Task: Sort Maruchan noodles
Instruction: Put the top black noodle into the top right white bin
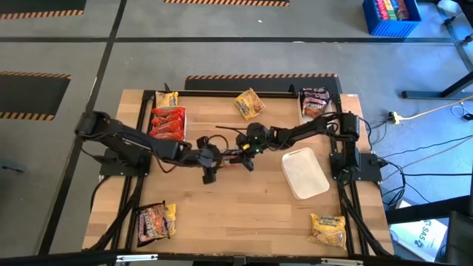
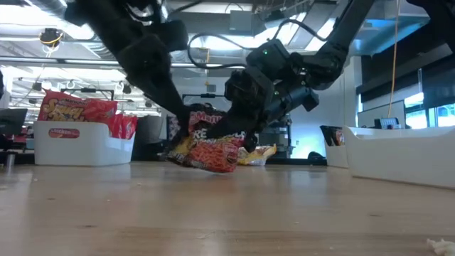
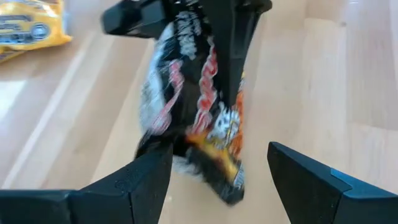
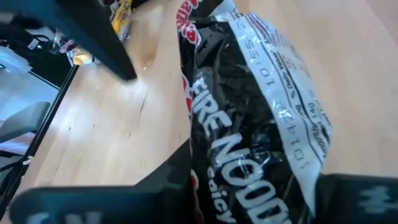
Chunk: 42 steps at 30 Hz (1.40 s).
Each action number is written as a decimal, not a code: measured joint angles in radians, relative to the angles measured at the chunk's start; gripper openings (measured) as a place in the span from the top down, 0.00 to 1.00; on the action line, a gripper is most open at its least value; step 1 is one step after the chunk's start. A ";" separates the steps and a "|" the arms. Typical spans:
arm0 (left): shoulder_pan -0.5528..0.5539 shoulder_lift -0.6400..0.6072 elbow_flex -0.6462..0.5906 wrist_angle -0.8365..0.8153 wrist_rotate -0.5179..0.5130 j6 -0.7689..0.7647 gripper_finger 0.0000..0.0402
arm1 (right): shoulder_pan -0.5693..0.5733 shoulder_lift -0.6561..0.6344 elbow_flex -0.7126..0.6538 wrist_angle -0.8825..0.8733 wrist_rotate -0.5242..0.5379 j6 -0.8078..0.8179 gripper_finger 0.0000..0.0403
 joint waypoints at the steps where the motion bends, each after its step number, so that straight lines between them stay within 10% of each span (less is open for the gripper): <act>1: 0.000 -0.017 -0.013 0.003 -0.008 0.000 0.36 | 0.000 0.000 0.000 -0.002 0.000 -0.002 0.77; 9: 0.002 -0.123 -0.162 0.179 -0.042 0.000 0.36 | -0.015 -0.080 -0.002 -0.145 -0.081 -0.050 0.76; 19: 0.010 -0.112 -0.228 0.368 -0.045 0.002 0.36 | -0.015 -0.283 -0.003 -0.408 0.080 -0.163 0.75; 42: 0.099 -0.075 -0.226 0.612 0.071 -0.002 0.16 | 0.052 -0.328 -0.004 -0.315 0.150 -0.183 0.76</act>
